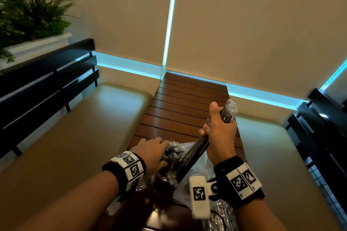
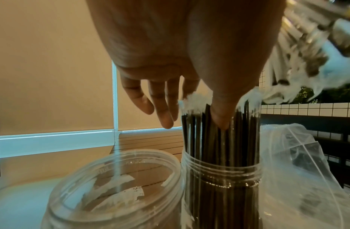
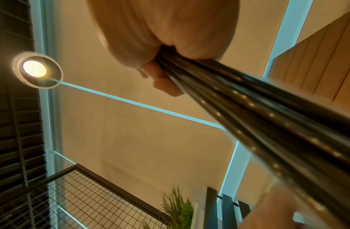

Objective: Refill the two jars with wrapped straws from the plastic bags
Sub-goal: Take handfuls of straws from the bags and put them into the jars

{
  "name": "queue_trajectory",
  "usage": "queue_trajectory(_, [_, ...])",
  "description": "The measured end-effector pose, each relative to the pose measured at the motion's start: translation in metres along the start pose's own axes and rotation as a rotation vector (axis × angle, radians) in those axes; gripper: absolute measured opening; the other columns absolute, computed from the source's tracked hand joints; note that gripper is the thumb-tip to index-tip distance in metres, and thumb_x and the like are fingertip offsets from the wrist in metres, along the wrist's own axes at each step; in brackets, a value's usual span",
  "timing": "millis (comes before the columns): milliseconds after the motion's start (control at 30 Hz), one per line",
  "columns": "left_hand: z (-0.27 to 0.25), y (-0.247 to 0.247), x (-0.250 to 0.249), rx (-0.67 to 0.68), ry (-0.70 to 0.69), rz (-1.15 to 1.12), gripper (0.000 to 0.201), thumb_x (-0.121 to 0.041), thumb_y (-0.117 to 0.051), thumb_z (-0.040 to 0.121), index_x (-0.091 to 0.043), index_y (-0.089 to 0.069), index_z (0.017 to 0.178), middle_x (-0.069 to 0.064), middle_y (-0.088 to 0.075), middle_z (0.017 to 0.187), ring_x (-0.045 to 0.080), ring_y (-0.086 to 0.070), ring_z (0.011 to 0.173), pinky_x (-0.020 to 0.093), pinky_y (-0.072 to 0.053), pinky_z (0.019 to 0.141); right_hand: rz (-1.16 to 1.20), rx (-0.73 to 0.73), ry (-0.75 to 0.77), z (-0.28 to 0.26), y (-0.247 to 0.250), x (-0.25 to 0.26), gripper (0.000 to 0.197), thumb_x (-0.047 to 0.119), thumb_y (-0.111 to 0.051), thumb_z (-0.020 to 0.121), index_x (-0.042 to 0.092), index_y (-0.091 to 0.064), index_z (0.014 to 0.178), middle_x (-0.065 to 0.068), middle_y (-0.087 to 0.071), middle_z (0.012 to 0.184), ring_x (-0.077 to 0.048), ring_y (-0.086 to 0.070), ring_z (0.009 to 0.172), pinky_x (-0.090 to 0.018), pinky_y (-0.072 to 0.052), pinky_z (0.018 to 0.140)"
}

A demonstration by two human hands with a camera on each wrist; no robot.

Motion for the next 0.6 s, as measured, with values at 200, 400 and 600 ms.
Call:
queue_trajectory(200, [0.007,-0.005,0.000,0.032,0.016,-0.015,0.054,-0.038,-0.055,0.095,-0.030,-0.035,0.144,-0.003,-0.053,0.138,0.023,-0.052,0.125,0.044,-0.037,0.102,-0.113,0.102,0.089,-0.012,-0.007,-0.027,0.022,0.029,-0.062,0.093,0.018,-0.049,0.079,0.001,-0.039,0.052,-0.012,-0.038,0.041,-0.028,-0.040,0.044])
queue_trajectory(400, [0.008,-0.003,-0.003,0.102,0.017,-0.057,0.049,-0.019,-0.058,0.093,-0.029,-0.043,0.139,0.004,-0.060,0.129,0.029,-0.058,0.117,0.042,-0.046,0.096,-0.144,0.098,0.172,-0.006,-0.014,-0.052,0.035,0.040,-0.063,0.085,0.009,-0.052,0.073,0.000,-0.044,0.049,-0.013,-0.044,0.039,-0.031,-0.044,0.045])
queue_trajectory(600, [0.008,0.006,-0.002,0.181,0.025,-0.088,0.037,-0.012,-0.051,0.097,-0.019,-0.048,0.133,0.014,-0.063,0.122,0.033,-0.061,0.110,0.042,-0.050,0.093,-0.321,0.127,0.375,-0.006,-0.019,-0.086,0.047,0.055,-0.061,0.085,0.012,-0.052,0.068,-0.007,-0.045,0.050,-0.021,-0.044,0.044,-0.036,-0.043,0.042])
Point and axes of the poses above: each hand's wrist, its own z-axis towards the middle knuckle, its own y-axis out of the back of the hand, x = y × z, the point moved 3 cm from there along z, towards the middle knuckle
